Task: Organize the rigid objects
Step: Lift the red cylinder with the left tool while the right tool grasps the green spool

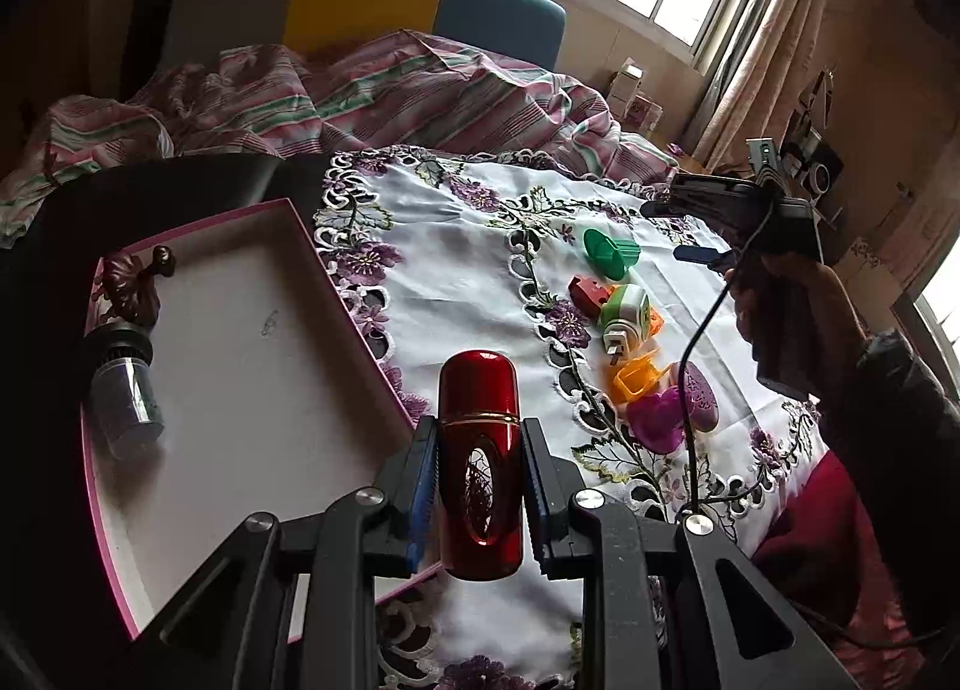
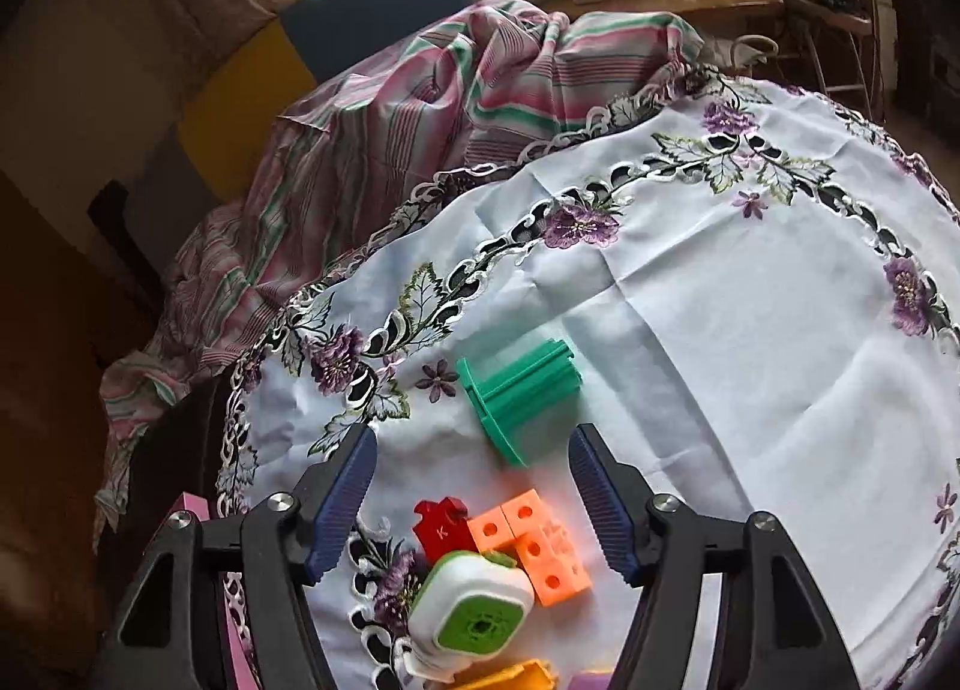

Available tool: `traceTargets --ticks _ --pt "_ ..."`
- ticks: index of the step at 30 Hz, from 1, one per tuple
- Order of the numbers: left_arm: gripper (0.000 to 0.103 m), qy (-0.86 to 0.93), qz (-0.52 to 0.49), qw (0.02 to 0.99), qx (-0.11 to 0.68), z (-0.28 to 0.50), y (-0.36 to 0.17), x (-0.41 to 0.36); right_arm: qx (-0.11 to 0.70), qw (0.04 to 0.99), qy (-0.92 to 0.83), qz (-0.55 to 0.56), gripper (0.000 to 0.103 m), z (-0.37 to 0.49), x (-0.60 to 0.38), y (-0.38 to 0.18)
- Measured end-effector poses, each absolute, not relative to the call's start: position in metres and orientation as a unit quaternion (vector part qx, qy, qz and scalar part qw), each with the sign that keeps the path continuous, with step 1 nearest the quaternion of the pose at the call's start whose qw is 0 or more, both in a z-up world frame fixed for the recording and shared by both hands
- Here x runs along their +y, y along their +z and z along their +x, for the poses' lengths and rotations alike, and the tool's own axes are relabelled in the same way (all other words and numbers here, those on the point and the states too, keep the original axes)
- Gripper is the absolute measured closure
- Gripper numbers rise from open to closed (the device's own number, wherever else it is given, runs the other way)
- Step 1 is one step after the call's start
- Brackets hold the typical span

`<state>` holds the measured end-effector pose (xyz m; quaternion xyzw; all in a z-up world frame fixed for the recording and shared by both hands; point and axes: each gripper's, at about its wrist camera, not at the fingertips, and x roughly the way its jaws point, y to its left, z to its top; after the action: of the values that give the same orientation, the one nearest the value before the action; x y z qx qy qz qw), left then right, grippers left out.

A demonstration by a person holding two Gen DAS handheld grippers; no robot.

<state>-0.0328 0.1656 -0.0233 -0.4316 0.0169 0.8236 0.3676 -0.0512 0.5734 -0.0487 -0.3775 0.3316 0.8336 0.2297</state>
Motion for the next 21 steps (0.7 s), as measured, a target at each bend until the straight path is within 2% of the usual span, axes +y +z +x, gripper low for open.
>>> traceTargets --ticks 2,5,7,11,13,21 --pt "0.077 0.824 -0.433 0.365 0.014 -0.034 -0.023 0.161 0.280 0.243 0.841 -0.395 0.035 -0.069 0.573 -0.052" --pt "0.077 0.824 -0.436 0.362 0.008 -0.036 -0.022 0.154 0.217 0.224 0.836 -0.451 0.025 -0.095 0.570 -0.066" --pt "0.077 0.824 -0.438 0.359 0.005 -0.037 -0.022 0.152 0.184 0.225 0.830 -0.477 0.024 -0.105 0.568 -0.076" --pt "0.077 0.824 -0.443 0.354 0.006 -0.039 -0.024 0.152 0.181 0.229 0.818 -0.495 0.024 -0.115 0.575 -0.095" --pt "0.077 0.824 -0.444 0.352 0.010 -0.038 -0.026 0.153 0.170 0.232 0.815 -0.504 0.042 -0.118 0.575 -0.101" --pt "0.077 0.828 -0.444 0.342 0.018 -0.033 -0.030 0.153 0.115 0.195 0.855 -0.467 0.042 -0.094 0.527 -0.065"
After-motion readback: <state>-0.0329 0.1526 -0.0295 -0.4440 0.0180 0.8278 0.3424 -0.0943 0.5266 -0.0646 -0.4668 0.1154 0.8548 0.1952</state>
